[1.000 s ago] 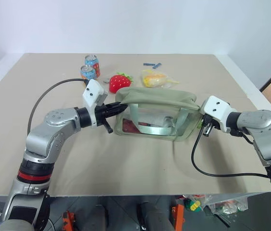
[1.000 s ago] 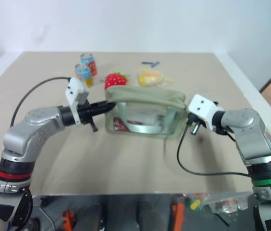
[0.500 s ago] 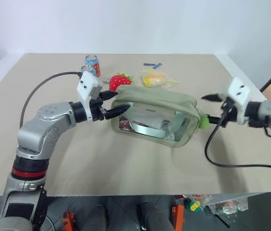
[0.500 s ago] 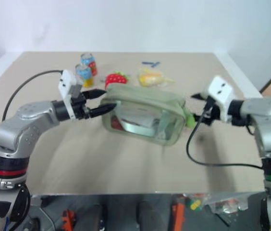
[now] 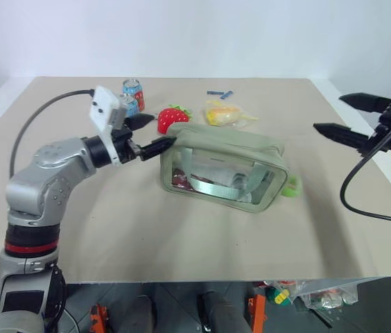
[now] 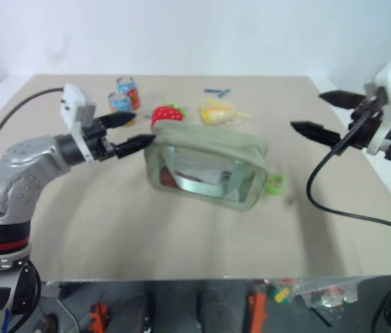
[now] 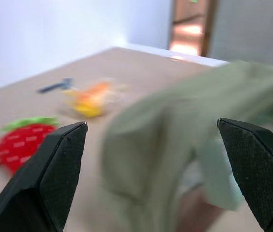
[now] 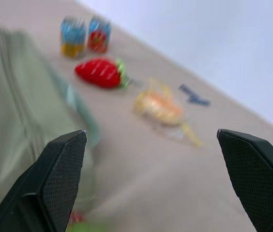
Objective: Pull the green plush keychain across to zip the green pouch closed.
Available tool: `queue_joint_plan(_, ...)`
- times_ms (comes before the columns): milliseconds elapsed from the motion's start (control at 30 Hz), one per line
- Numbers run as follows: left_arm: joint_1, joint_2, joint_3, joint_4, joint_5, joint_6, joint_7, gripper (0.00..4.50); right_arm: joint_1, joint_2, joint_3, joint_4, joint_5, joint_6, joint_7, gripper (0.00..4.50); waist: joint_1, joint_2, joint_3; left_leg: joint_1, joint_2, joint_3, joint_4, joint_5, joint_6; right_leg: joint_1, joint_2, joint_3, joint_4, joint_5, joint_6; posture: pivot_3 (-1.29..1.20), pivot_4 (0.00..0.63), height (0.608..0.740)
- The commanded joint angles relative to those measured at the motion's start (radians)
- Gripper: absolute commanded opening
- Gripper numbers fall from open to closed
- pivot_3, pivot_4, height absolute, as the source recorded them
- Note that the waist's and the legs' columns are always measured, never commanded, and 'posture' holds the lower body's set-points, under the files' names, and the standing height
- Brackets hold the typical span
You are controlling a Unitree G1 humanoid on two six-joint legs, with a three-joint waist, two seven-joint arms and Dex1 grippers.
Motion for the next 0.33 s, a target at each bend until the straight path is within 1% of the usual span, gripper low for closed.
queue_joint_plan(33, 0.081, 0.030, 0.065, -0.080, 0.021, -0.037, 0.048, 4.45, 0.137, -0.024, -0.180, -0.189, 0.106, 0.149, -0.031, 4.48, 0.001, 0.000, 0.000, 0.000, 0.000, 0.000, -0.001, 0.000, 0.000, 0.000, 0.000, 0.000, 0.000, -0.001, 0.000, 0.00, 0.150, 0.740)
queue_joint_plan(100, 0.140, 0.026, 0.088, -0.115, 0.022, -0.054, 0.068, 4.45, 0.225, 0.008, -0.254, -0.291, 0.180, 0.230, -0.052, 4.48, 0.003, 0.000, 0.000, 0.000, 0.000, 0.000, -0.001, 0.000, 0.000, 0.000, -0.001, 0.000, 0.000, -0.001, 0.000, 0.00, 0.150, 0.740)
queue_joint_plan(167, 0.208, 0.020, 0.101, -0.139, 0.037, -0.062, 0.100, 4.45, 0.330, 0.063, -0.302, -0.391, 0.222, 0.256, -0.083, 4.48, 0.003, 0.000, 0.000, -0.001, 0.000, 0.000, -0.001, 0.000, 0.000, 0.000, -0.001, 0.000, 0.000, -0.001, 0.000, 0.00, 0.150, 0.740)
queue_joint_plan(233, 0.275, 0.012, 0.112, -0.154, 0.060, -0.085, 0.130, 4.45, 0.435, 0.124, -0.322, -0.483, 0.239, 0.253, -0.115, 4.48, 0.003, -0.001, -0.001, 0.000, 0.000, -0.001, 0.000, 0.000, 0.000, 0.001, -0.001, 0.000, 0.000, -0.001, 0.001, 0.00, 0.150, 0.740)
queue_joint_plan(333, 0.358, 0.016, 0.091, -0.160, 0.112, -0.148, 0.137, 4.45, 0.533, 0.225, -0.311, -0.570, 0.238, 0.205, -0.184, 4.48, 0.002, -0.001, -0.001, 0.003, 0.000, 0.000, 0.000, 0.000, 0.000, 0.003, -0.001, 0.000, 0.000, 0.000, 0.001, 0.00, 0.150, 0.740)
